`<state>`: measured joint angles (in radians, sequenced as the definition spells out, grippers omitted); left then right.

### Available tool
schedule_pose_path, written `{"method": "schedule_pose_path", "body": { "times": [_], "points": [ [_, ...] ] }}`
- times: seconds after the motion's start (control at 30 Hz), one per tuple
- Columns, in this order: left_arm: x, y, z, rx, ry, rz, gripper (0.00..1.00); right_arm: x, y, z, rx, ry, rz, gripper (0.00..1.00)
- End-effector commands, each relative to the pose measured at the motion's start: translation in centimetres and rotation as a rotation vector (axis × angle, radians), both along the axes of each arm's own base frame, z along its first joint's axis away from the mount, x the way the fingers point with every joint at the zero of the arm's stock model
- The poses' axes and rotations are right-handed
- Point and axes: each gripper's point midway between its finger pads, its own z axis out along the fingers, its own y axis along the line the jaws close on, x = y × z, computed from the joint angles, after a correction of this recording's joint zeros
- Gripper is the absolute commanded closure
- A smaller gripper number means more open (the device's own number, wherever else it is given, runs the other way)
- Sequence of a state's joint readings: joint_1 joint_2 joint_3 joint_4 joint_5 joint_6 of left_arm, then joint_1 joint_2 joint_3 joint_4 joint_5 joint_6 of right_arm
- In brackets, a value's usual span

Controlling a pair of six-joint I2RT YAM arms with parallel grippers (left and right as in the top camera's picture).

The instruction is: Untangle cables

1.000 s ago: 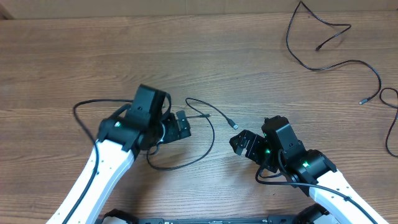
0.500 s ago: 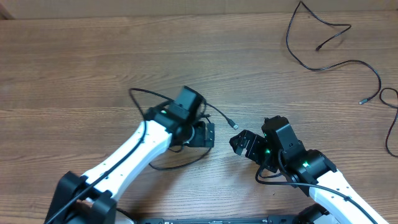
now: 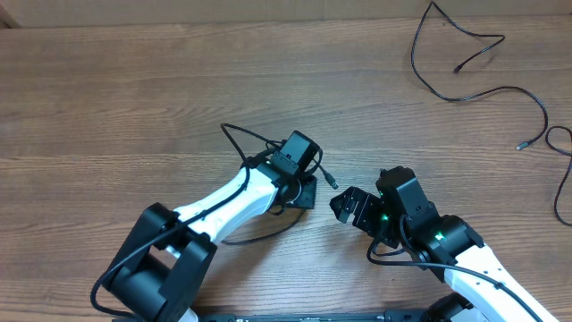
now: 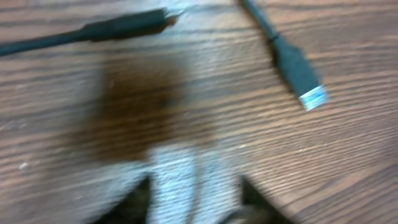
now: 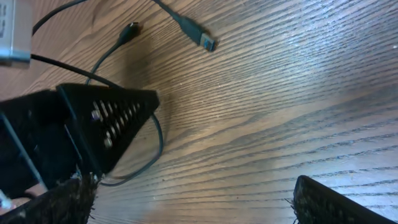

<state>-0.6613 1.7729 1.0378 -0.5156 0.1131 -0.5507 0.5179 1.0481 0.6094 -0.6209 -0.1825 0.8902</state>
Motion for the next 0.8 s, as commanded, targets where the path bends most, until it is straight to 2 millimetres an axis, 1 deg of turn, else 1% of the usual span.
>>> {"method": "schedule_pose_path", "body": {
  "times": [0.0, 0.1, 0.23, 0.33, 0.4, 0.43, 0.5, 0.53, 0.6, 0.63, 0.7, 0.77],
  "points": [
    [0.4, -1.1, 0.7, -0.049, -0.012, -0.011, 0.96, 0.0, -0.1, -0.1, -0.004, -0.008, -0.001, 0.0],
    [1.9, -1.0, 2.4, -0.064, -0.041, 0.002, 0.96, 0.0, -0.1, -0.1, -0.005, -0.007, -0.001, 0.0],
    [4.8, -0.1, 6.4, -0.098, -0.071, 0.09, 0.96, 0.1, 0.0, 0.0, -0.002, -0.013, -0.001, 0.0],
    [7.2, 1.4, 10.1, -0.141, -0.069, 0.242, 0.96, 0.6, 0.3, 0.3, 0.011, -0.035, -0.001, 0.0],
    [8.5, 2.6, 12.5, -0.182, -0.05, 0.366, 0.96, 0.6, 0.4, 0.4, 0.016, -0.041, 0.005, 0.0],
    [8.8, 3.0, 13.5, -0.204, -0.036, 0.416, 0.96, 0.7, 0.6, 0.5, 0.017, -0.055, 0.029, 0.0],
    [9.3, 3.3, 15.4, -0.276, 0.014, 0.511, 0.96, 0.9, 1.7, 1.4, 0.021, -0.144, 0.18, 0.0],
    [9.5, 3.3, 16.4, -0.32, 0.046, 0.545, 0.96, 0.9, 2.7, 2.0, 0.033, -0.21, 0.285, 0.0],
    [9.6, 2.9, 17.8, -0.401, 0.105, 0.592, 0.96, 1.1, 4.2, 3.4, 0.069, -0.317, 0.417, 0.0],
    [9.5, 2.5, 18.5, -0.445, 0.137, 0.607, 0.96, 1.4, 4.7, 4.2, 0.084, -0.369, 0.453, 0.0],
    [9.1, 1.8, 19.3, -0.519, 0.216, 0.634, 0.96, 2.3, 5.3, 5.4, 0.097, -0.446, 0.462, 0.0],
    [8.7, 1.2, 19.7, -0.561, 0.277, 0.65, 0.96, 3.5, 5.9, 6.6, 0.117, -0.52, 0.456, 0.0]
  ]
}}
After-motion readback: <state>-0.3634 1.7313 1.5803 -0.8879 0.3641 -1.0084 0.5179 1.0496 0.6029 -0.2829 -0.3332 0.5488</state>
